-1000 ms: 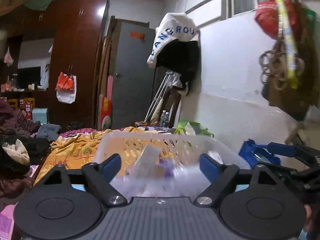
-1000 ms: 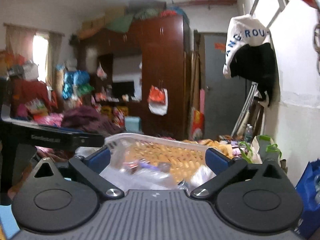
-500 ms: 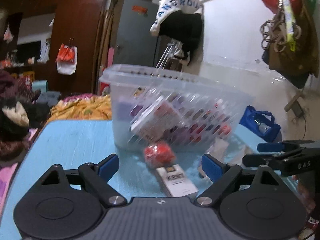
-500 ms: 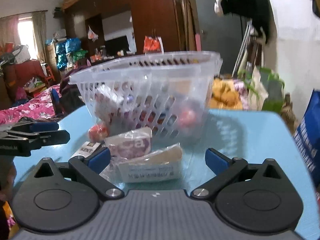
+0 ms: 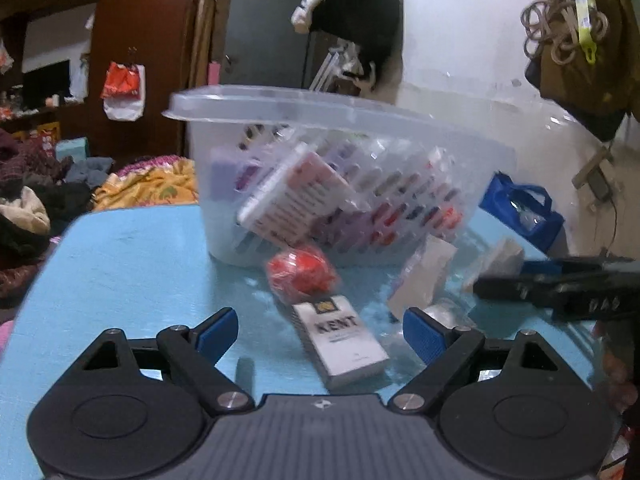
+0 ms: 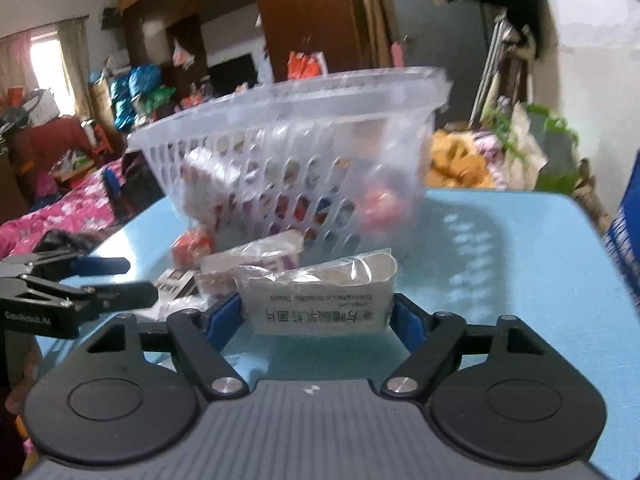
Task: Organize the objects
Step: 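Grasp the white KENT cigarette pack with the left tool while the right tool grasps a white printed packet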
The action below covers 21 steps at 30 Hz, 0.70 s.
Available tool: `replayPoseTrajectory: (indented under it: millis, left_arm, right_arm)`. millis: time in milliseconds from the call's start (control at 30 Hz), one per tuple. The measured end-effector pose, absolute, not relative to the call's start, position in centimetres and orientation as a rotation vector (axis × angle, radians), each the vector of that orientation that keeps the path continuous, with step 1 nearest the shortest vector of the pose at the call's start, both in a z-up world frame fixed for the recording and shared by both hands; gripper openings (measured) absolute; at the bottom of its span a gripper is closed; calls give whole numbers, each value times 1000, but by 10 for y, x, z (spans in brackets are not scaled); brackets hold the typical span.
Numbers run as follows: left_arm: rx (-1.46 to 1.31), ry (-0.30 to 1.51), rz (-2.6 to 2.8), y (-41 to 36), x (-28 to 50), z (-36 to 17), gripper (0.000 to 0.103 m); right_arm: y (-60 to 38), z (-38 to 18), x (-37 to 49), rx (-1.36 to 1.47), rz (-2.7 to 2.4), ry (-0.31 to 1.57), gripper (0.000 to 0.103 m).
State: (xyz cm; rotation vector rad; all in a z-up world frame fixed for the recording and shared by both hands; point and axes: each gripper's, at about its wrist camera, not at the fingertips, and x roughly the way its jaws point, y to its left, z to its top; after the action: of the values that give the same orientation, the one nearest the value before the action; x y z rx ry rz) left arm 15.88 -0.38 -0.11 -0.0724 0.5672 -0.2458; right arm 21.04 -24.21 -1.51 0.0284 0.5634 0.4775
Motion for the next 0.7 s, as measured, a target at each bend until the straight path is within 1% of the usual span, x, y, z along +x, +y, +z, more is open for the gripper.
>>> replayPoseTrajectory:
  millis: [100,233,300,367,433,467,500,567,700]
  left_arm:
    - [-79,601,-232,-12,166,-3,92]
    - [-81,610,-153,-17,170,-3,91]
    - [-69,609,-131,-19,170,-2,85]
    - [-60,611,-110,-19,170,-2,76]
    - [-49,624,-112,-21,171,-3,70]
    - [-39,630,-124,-23,171,-3,64]
    - [-30,634,-135,-24,171,-3,62]
    - [-25,632,-162,-26,168,-2,49]
    - [-17,614,-183,-24,160,-1,46]
  right_arm:
    - [-251,-10,201,54,439,487,81]
    - [-245,-7,199,30,441,463,81]
    - [-243,-6,199,18,442,457,81]
    - [-244,-5,199,24,441,452,81]
    - [-244,-6,200,32,450,455,81]
    - [-244,-7,200,33,452,456,81]
    - [-244,-7,200,33,452,455,81]
    - [-244,-7,199,28,453,449,81]
    - [-244,-7,197,24,447,439,81]
